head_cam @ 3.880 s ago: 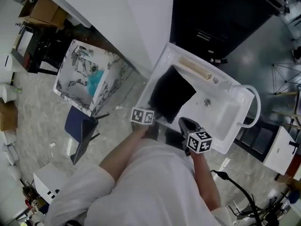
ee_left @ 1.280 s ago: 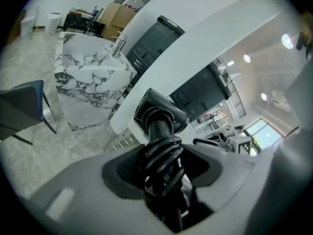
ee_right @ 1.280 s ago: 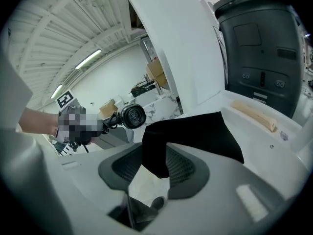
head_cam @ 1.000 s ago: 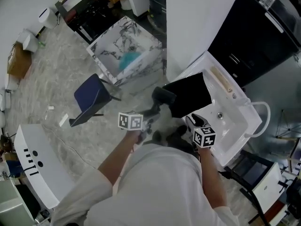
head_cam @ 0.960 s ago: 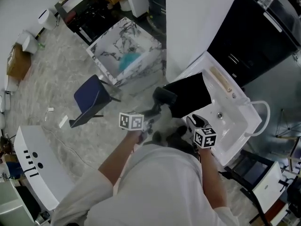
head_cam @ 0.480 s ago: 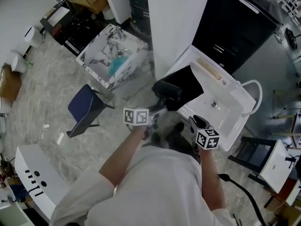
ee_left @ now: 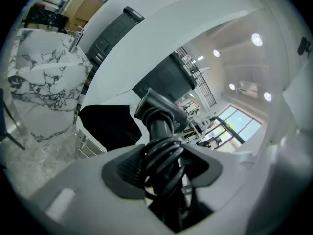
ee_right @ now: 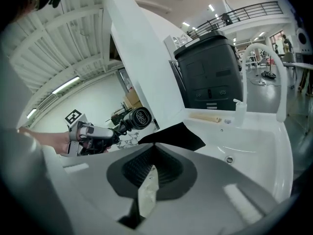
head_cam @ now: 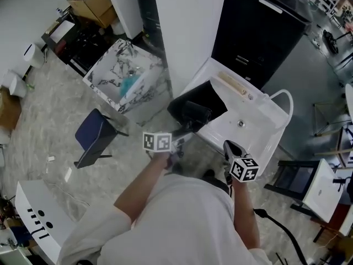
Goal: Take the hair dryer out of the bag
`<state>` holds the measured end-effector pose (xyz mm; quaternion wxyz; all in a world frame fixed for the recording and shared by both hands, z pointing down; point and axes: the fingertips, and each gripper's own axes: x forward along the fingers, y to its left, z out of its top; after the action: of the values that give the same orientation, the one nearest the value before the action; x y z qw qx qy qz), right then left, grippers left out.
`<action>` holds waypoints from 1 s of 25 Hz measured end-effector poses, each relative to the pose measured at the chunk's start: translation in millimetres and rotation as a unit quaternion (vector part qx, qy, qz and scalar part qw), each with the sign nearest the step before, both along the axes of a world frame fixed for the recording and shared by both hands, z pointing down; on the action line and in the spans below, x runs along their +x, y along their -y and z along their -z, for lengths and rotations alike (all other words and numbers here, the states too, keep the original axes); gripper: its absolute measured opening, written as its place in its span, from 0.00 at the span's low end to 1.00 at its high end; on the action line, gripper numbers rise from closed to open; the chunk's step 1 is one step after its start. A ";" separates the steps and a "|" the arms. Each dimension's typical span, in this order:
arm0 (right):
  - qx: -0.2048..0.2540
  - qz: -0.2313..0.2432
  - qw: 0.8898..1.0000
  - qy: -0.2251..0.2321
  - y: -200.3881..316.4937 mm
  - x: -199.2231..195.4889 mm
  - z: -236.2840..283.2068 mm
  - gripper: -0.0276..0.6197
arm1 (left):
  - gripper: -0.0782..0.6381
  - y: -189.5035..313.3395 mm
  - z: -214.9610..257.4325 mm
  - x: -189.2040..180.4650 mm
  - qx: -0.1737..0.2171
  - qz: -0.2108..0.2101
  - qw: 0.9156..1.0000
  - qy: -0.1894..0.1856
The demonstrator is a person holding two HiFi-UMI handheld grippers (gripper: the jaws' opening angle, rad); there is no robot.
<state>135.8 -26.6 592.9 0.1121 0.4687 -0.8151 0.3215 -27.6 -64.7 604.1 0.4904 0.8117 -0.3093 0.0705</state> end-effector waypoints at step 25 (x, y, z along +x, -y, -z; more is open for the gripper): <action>0.033 -0.012 0.998 0.053 8.5 99.5 26.9 0.05 | 0.42 -5.1 18.5 82.4 0.002 0.024 1.000 -0.018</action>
<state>235.3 -35.1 565.9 0.0496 0.4647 -0.8241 0.3199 54.9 -59.6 585.6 0.4956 0.8062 -0.3202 0.0432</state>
